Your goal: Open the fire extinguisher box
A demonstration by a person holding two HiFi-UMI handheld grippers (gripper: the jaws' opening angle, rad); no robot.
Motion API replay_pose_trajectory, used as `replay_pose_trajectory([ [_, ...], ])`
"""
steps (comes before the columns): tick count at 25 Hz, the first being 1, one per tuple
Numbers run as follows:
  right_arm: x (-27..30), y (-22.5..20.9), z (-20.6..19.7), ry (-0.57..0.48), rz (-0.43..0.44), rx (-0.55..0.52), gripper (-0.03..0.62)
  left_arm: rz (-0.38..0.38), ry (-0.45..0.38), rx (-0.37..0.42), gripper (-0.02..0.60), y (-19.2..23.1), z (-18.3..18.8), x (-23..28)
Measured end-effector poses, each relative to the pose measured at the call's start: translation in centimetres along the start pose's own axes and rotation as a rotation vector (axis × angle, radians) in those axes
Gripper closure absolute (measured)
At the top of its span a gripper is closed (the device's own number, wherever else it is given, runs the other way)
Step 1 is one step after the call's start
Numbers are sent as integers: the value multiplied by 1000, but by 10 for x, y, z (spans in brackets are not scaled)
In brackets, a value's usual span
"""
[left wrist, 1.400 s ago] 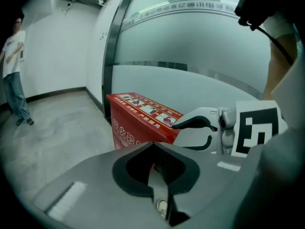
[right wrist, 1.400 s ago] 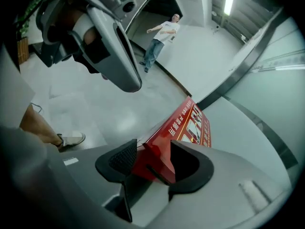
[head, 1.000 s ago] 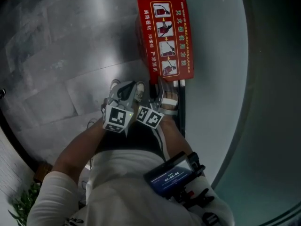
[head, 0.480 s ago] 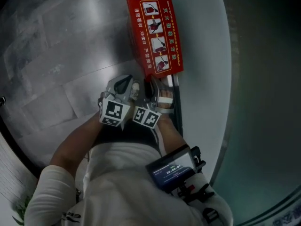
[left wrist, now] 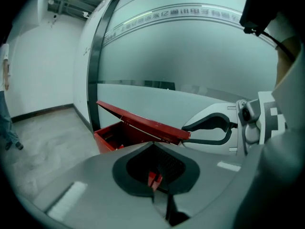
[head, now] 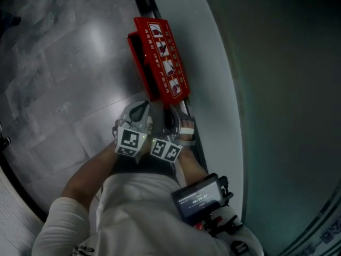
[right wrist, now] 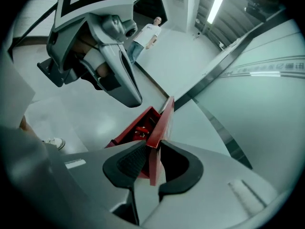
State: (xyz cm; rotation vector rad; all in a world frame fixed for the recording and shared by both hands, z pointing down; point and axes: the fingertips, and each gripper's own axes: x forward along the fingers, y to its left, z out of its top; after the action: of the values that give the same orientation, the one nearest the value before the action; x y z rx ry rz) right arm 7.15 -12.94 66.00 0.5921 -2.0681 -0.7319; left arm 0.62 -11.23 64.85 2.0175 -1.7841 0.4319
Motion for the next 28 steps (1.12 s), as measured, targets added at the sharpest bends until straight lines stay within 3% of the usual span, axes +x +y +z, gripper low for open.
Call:
replay_pose_trajectory([
  [12, -5, -94, -30, 84, -145, 270, 497, -52, -55, 68, 578, -21, 67, 21],
  [28, 14, -160, -93, 201, -263, 650, 480, -69, -65, 108, 578, -32, 101, 47],
])
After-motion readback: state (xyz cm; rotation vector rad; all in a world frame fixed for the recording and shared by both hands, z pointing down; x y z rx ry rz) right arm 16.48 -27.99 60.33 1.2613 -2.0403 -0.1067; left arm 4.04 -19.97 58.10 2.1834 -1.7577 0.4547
